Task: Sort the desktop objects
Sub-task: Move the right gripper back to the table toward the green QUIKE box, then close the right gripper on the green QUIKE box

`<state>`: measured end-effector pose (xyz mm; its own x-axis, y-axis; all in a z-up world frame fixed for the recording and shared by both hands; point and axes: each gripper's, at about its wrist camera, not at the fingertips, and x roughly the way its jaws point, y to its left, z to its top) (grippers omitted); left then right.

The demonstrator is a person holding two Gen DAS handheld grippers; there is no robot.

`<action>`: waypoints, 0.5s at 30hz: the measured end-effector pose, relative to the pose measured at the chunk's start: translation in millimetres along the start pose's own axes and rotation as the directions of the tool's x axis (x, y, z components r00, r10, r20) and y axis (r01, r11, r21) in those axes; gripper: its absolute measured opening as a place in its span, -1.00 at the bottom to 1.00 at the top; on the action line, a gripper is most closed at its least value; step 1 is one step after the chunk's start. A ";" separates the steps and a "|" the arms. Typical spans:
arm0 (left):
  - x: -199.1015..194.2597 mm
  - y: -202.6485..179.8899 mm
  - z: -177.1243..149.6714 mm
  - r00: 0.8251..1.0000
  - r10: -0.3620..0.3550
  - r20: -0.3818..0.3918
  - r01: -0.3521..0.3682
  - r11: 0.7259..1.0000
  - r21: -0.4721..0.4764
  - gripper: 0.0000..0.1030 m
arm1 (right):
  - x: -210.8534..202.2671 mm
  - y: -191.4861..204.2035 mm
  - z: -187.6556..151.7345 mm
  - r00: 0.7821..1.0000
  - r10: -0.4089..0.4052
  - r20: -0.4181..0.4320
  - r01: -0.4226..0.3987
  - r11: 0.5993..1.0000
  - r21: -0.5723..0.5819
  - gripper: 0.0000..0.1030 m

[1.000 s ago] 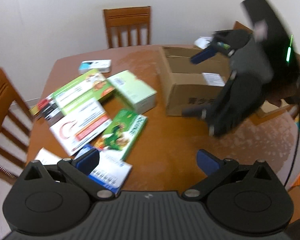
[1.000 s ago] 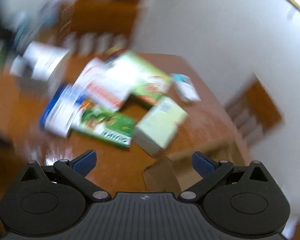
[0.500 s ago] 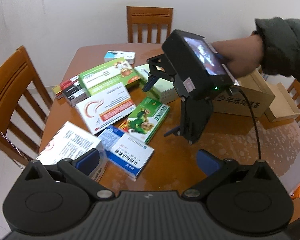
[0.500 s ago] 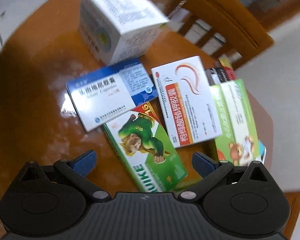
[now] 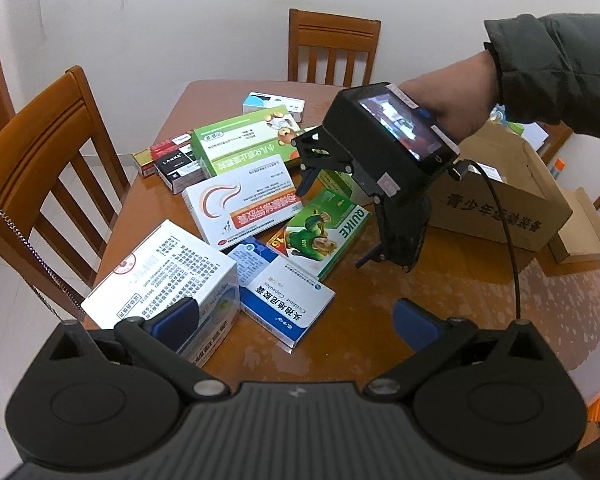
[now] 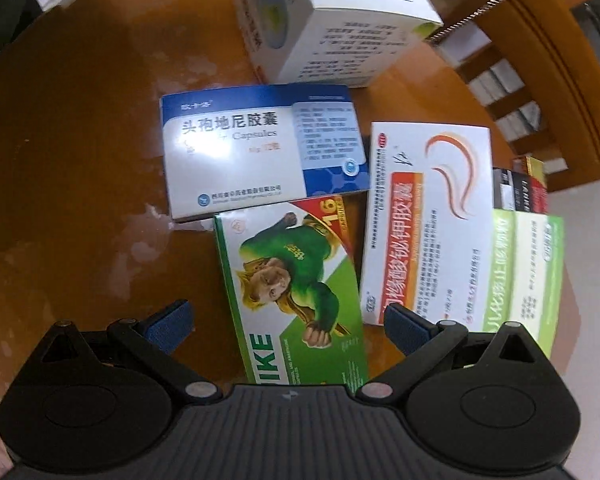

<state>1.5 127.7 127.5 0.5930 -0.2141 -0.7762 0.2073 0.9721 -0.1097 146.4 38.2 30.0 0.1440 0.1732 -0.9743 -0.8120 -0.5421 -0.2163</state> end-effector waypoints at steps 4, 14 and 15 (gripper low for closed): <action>1.1 -0.3 -0.6 1.000 0.002 0.002 -0.002 1.000 -0.010 0.99 | 4.5 -4.7 0.0 1.000 0.031 -0.007 -0.031 0.998 -0.045 1.00; 2.1 -2.7 -1.0 1.000 -0.002 0.011 0.002 0.999 -0.039 0.99 | 14.9 -10.1 2.9 0.996 0.094 -0.008 -0.094 0.984 -0.152 0.87; 2.2 -2.8 -1.2 1.000 -0.002 0.011 0.003 0.999 -0.041 0.99 | 15.3 -11.8 3.2 0.995 0.097 -0.009 -0.097 0.984 -0.152 0.87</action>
<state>1.3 124.6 125.4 0.6013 -0.2173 -0.7689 0.1771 0.9746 -0.1370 156.4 49.8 17.8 0.0694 0.1125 -0.9912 -0.7265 -0.6753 -0.1275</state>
